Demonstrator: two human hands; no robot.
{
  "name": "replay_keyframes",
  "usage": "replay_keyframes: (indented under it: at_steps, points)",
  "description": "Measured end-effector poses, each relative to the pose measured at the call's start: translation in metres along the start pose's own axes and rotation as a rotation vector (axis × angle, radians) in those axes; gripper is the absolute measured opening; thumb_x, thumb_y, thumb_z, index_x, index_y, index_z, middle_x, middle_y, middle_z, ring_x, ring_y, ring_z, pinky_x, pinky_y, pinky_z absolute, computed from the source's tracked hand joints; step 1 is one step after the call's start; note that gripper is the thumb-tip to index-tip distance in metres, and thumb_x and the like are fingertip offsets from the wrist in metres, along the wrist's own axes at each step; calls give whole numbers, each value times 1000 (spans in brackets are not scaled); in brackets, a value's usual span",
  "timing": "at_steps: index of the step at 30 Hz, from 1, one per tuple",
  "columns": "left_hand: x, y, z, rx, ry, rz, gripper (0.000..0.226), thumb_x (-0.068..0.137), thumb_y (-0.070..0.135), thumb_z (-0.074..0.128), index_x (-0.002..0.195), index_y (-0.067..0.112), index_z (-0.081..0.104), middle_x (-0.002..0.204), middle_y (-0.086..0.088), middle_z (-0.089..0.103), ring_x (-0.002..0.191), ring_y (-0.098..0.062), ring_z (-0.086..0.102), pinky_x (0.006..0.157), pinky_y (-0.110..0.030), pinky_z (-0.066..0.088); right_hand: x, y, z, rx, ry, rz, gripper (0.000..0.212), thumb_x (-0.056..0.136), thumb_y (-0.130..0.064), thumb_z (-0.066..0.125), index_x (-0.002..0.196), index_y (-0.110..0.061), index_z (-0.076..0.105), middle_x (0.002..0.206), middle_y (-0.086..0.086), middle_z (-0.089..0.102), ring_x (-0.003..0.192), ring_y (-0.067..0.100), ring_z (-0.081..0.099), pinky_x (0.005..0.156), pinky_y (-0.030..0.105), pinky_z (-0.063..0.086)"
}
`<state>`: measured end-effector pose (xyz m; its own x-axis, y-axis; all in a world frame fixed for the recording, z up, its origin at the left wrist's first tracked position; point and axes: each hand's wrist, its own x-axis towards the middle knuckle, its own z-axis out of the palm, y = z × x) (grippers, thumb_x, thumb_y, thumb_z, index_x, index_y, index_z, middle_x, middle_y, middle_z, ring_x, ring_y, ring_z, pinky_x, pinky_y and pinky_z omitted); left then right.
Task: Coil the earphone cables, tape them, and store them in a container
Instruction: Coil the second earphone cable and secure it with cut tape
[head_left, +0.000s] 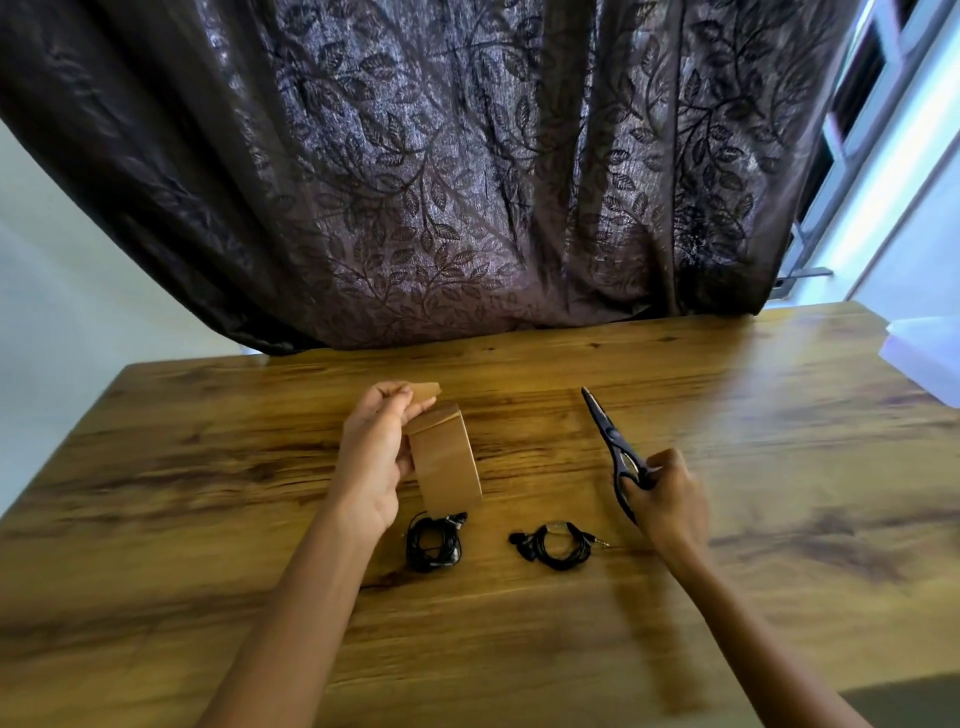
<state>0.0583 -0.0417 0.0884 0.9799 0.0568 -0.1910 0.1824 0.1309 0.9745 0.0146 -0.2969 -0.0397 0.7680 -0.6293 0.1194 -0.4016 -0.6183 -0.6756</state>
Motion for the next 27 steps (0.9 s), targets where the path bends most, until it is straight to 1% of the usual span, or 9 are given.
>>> replay_keyframes:
  at_steps: [2, 6, 12, 17, 19, 21, 23, 25, 27]
  points:
    - [-1, -1, 1, 2, -8, 1, 16, 97, 22, 43, 87, 24, 56, 105, -3, 67, 99, -18, 61, 64, -32, 46, 3, 7, 5, -6, -17, 11, 23, 83, -16, 67, 95, -3, 53, 90, 16, 64, 73, 25, 53, 60, 31, 39]
    - [-2, -3, 3, 2, -9, -5, 17, 97, 23, 43, 87, 25, 57, 105, -4, 67, 98, -16, 61, 65, -33, 47, 8, 17, 15, -48, -31, 25, 18, 85, -14, 64, 92, 0, 54, 92, 18, 59, 78, 25, 48, 64, 32, 36]
    - [-3, -4, 6, 3, -15, -8, 18, 96, 22, 43, 88, 24, 58, 104, -3, 67, 99, -16, 60, 68, -34, 48, 9, 25, 20, -114, -17, 29, 23, 85, -18, 64, 96, 2, 62, 98, 15, 60, 91, 27, 52, 75, 37, 47]
    - [-2, -4, 9, 2, -27, -16, 20, 96, 21, 44, 85, 25, 60, 101, -1, 67, 96, -16, 61, 67, -33, 49, 8, 26, 20, -129, -14, 19, 24, 83, -21, 64, 96, 0, 63, 95, 15, 62, 90, 26, 51, 75, 36, 47]
    - [-1, -5, 10, -1, -30, -25, 20, 96, 21, 45, 84, 25, 61, 101, -1, 67, 96, -16, 61, 66, -32, 49, 4, 20, 17, -114, 11, -35, 24, 83, -20, 63, 97, -1, 62, 96, 14, 60, 93, 27, 49, 78, 37, 45]
    - [0, -6, 11, 1, -33, -32, 20, 95, 21, 46, 83, 25, 62, 103, -3, 67, 95, -16, 60, 66, -31, 48, -4, 5, 12, 5, 9, -92, 20, 84, -20, 64, 97, -5, 61, 98, 10, 58, 94, 24, 51, 79, 35, 45]
    - [-1, -7, 13, 11, -42, -33, 20, 95, 21, 46, 84, 25, 62, 103, -3, 66, 94, -15, 60, 67, -31, 49, -16, -18, 6, 181, -73, -142, 15, 84, -25, 65, 93, -13, 62, 96, 2, 58, 89, 16, 54, 77, 29, 48]
    - [-2, -8, 16, 18, -52, -30, 21, 95, 21, 47, 83, 26, 63, 101, -2, 66, 91, -13, 59, 67, -30, 48, -33, -45, -1, 351, -218, -199, 15, 81, -34, 67, 86, -20, 62, 89, -5, 62, 83, 8, 57, 71, 19, 47]
    - [-4, -10, 18, 25, -57, -27, 20, 94, 21, 47, 83, 26, 63, 98, 0, 65, 90, -13, 59, 66, -29, 48, -47, -70, -6, 523, -422, -220, 29, 74, -48, 66, 89, -23, 66, 88, -8, 67, 83, 3, 62, 72, 19, 51]
